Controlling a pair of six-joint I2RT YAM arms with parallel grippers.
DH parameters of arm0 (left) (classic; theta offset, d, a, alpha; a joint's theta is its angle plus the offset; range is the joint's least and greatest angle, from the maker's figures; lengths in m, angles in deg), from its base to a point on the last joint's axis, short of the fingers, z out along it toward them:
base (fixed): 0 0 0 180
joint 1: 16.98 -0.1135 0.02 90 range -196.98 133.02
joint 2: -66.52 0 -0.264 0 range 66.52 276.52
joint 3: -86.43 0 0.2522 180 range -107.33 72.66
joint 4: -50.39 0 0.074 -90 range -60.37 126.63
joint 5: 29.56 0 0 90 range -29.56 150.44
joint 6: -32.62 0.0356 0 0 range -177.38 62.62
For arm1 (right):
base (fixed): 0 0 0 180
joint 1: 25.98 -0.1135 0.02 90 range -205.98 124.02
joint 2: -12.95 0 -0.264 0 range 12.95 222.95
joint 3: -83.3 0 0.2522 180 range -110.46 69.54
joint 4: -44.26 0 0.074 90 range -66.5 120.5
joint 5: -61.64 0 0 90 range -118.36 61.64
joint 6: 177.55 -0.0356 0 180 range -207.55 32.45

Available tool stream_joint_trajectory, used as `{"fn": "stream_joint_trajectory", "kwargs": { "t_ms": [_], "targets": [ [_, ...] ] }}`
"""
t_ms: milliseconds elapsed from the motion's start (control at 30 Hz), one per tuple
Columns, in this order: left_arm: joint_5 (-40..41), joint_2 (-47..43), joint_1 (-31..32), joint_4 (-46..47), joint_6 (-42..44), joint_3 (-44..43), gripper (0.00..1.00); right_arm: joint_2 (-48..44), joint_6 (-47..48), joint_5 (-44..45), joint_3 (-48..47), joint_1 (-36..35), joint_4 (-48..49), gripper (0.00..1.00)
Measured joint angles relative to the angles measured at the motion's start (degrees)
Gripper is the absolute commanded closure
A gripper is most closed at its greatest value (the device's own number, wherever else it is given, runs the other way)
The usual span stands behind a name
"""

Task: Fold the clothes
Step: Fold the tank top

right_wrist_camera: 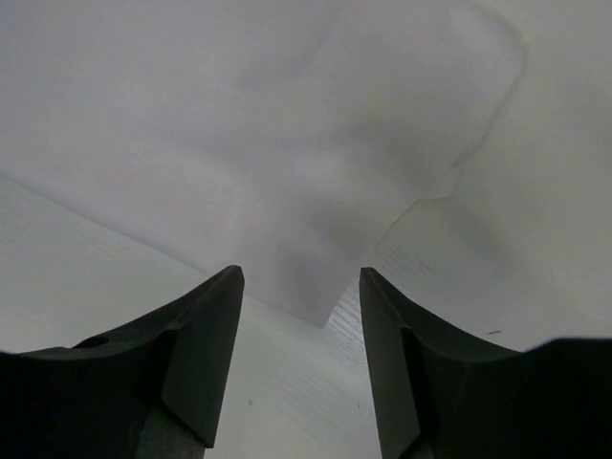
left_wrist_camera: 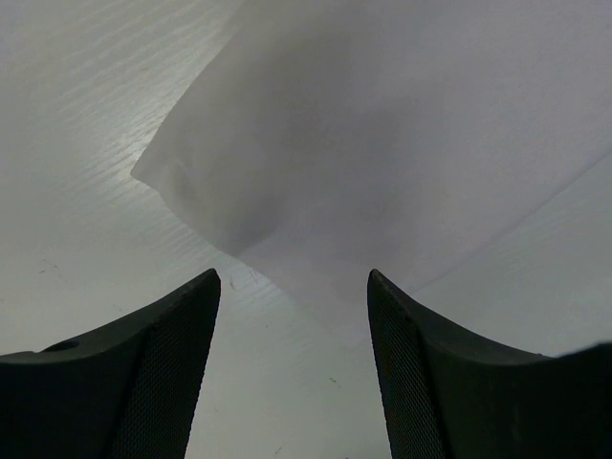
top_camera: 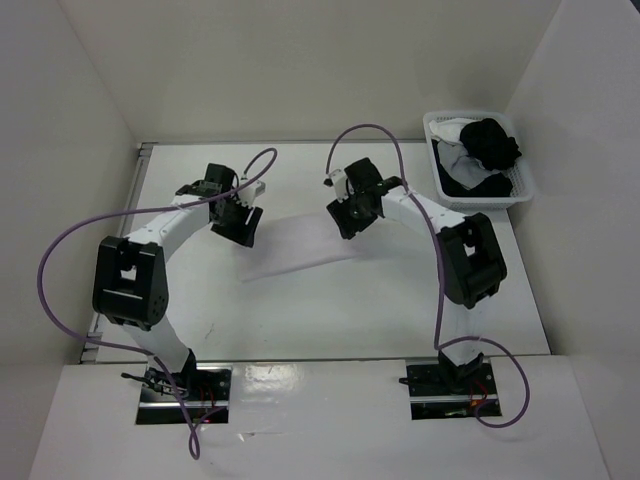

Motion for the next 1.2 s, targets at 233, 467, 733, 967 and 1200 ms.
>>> {"fn": "stream_joint_trajectory", "kwargs": {
  "t_ms": [233,467,733,967,1200],
  "targets": [
    [1.64,0.94,0.00,0.55,-0.48,0.00,0.30,0.39,-0.52,-8.85,-0.59,8.81,-0.94,0.22],
    [3.08,5.22,-0.09,1.64,-1.73,-0.11,0.55,5.09,-0.24,-13.53,-4.00,12.20,-1.18,0.22],
    [-6.69,6.23,-2.03,0.81,0.55,-0.31,1.00,8.68,1.03,-17.16,-4.37,12.07,-2.58,0.22],
    [-26.45,8.20,-11.80,-5.46,8.02,-8.26,1.00,8.68,2.10,-19.32,-4.52,13.20,-2.62,0.20],
    [-36.00,19.52,-18.36,-11.08,15.50,-14.58,1.00,9.14,2.58,-23.19,-4.96,18.36,-2.69,0.17]
  ]
}}
